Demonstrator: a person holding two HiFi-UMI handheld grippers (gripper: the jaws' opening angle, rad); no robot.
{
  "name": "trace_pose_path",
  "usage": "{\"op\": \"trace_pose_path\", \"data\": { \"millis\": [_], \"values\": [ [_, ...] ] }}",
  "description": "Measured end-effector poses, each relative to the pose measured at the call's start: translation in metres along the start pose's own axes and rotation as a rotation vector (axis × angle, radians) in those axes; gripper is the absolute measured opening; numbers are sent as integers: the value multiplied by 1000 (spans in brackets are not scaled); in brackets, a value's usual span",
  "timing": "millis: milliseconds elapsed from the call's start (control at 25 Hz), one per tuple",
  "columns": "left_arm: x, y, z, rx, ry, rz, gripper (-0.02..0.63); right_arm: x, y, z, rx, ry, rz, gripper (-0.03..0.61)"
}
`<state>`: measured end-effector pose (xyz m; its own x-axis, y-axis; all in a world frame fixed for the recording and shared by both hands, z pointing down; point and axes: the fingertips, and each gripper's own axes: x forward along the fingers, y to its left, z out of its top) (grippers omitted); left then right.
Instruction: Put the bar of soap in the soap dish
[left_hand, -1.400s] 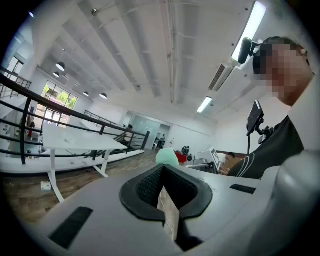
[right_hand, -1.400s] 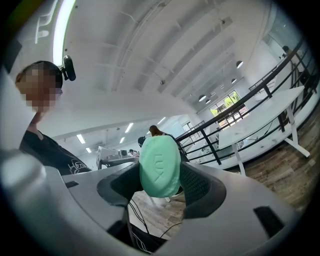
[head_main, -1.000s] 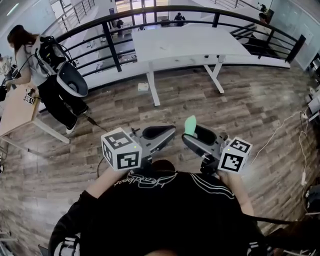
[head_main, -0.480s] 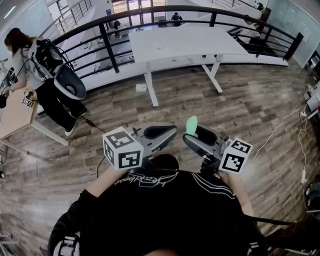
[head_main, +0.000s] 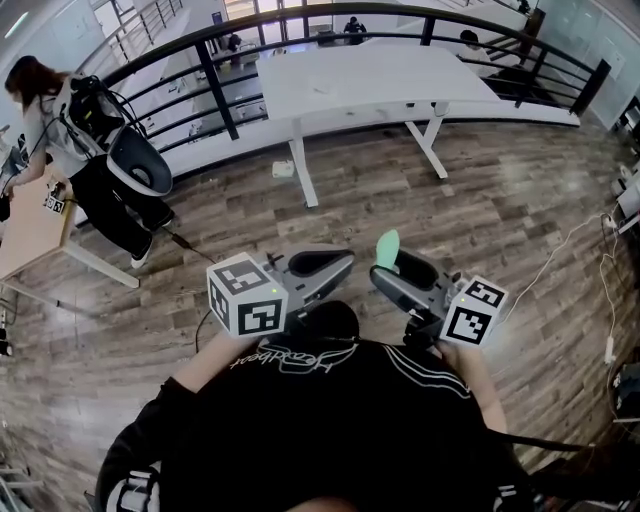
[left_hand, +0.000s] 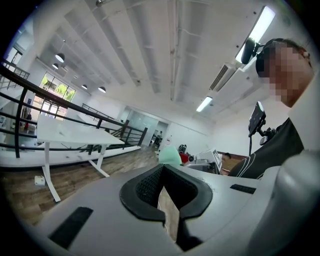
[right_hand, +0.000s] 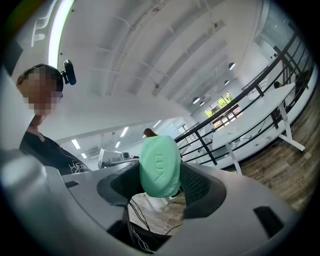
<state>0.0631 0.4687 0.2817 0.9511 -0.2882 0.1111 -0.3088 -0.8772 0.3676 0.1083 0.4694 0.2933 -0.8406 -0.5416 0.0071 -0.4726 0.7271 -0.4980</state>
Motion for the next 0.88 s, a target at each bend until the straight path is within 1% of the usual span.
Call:
{"op": "trace_pose_path", "data": {
  "millis": [320, 760, 880],
  "values": [
    [16, 21, 1, -27, 14, -12, 8, 6, -27, 6, 22, -7, -19, 218],
    [35, 76, -3, -72, 14, -6, 9, 31, -72, 0, 51, 24, -39, 218],
    [43, 96, -2, -86, 20, -8, 9, 43, -92, 5, 59, 33, -43, 218]
  ]
}}
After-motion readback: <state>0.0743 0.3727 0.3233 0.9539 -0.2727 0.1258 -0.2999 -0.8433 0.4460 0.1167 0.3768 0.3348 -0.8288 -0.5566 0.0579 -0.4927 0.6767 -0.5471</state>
